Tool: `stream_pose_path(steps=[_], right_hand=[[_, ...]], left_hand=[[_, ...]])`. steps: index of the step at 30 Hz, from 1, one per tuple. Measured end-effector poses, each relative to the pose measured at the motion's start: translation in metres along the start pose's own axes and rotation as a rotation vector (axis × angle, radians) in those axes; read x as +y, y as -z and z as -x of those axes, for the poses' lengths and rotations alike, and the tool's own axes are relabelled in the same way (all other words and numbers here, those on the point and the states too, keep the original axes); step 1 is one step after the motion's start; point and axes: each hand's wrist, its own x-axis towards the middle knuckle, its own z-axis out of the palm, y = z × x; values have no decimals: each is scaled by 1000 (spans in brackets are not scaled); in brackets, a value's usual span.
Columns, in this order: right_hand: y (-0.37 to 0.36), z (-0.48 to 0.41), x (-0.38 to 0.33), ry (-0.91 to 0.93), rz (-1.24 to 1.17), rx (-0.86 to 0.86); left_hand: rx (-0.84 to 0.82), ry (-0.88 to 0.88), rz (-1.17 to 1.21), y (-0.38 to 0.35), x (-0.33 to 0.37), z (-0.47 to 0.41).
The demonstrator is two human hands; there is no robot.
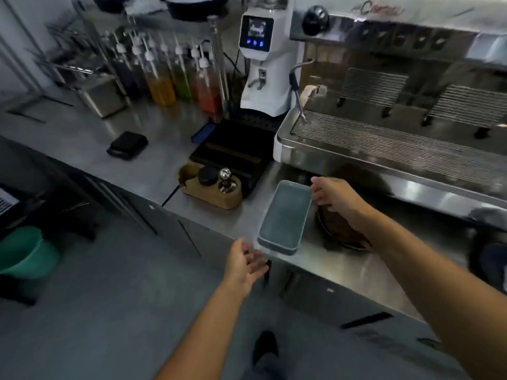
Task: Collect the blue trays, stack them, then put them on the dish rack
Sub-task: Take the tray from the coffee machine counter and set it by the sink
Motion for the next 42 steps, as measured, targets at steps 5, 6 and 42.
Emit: stream_pose_path(steps=[5, 6, 42], right_hand=[[-13, -80, 6, -88, 114, -158], [-15, -94, 10, -117, 153, -190], [-6, -190, 41, -263, 33, -381]], left_hand=[[76, 70, 22, -27, 17, -44], [90, 73, 22, -31, 18, -51], [336, -544, 225, -85, 42, -49]])
